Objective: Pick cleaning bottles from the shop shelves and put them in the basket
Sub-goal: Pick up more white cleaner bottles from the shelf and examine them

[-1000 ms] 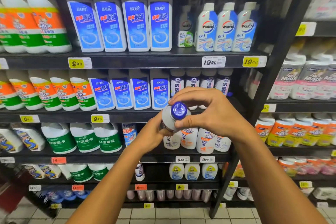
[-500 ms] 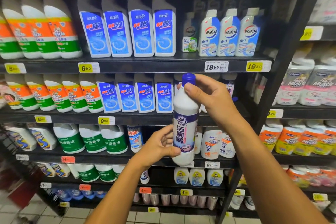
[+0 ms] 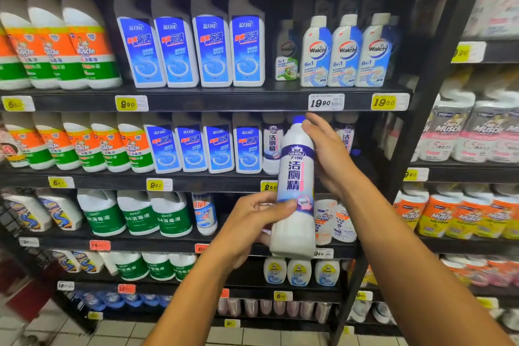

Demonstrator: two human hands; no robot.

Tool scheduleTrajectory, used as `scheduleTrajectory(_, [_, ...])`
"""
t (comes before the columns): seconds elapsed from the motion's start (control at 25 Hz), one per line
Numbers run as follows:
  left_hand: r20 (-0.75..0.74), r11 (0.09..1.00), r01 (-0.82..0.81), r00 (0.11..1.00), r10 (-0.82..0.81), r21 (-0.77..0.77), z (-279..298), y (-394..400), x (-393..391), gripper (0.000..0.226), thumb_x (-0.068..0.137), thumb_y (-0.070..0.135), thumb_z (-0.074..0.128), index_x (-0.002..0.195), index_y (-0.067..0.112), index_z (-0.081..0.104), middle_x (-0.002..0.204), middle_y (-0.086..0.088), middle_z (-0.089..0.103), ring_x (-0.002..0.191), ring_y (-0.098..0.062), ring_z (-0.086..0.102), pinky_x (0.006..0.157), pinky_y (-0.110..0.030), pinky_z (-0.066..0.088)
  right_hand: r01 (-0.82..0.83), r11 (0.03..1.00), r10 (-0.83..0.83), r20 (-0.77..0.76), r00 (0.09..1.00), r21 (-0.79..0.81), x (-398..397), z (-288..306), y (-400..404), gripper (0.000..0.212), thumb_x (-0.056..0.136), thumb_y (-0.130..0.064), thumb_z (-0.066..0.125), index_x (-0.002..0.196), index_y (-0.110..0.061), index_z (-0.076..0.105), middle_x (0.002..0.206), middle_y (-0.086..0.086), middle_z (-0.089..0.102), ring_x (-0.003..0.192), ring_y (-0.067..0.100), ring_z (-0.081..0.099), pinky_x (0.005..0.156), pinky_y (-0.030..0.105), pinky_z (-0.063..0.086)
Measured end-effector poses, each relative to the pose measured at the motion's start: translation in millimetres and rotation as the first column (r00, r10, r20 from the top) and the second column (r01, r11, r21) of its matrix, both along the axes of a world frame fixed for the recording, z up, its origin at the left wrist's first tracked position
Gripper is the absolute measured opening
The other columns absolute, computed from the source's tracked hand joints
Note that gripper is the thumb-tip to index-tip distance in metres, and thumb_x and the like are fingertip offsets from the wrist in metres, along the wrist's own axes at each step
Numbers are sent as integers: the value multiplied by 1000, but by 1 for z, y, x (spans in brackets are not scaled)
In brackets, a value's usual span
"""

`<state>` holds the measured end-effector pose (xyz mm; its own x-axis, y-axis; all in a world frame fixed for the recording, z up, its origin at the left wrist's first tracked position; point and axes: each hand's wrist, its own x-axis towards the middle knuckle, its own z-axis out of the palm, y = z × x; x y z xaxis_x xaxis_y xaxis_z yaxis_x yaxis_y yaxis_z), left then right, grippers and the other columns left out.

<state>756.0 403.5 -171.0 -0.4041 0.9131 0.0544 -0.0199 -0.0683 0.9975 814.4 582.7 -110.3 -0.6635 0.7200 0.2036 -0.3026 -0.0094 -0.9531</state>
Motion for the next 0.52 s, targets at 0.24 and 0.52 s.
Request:
scheduleTrajectory(0.24, [274, 992, -49, 959, 78, -114, 30, 12, 10, 45, 52, 62, 78, 83, 29, 81, 96, -5, 76, 81, -19, 73, 72, -38, 59, 10, 954, 63, 235, 970, -299, -3, -34, 12, 41, 95, -52, 55, 115, -16, 64, 88, 7, 76, 74, 21, 73, 66, 39, 61])
scheduleTrajectory(0.52, [247, 992, -16, 968, 47, -127, 26, 8, 11, 46, 53, 63, 78, 85, 32, 81, 96, -5, 77, 83, -19, 73, 71, -38, 61, -29, 907, 111, 174, 978, -419, 1, -31, 5, 38, 97, -41, 58, 117, -9, 62, 98, 16, 69, 79, 27, 68, 69, 39, 59])
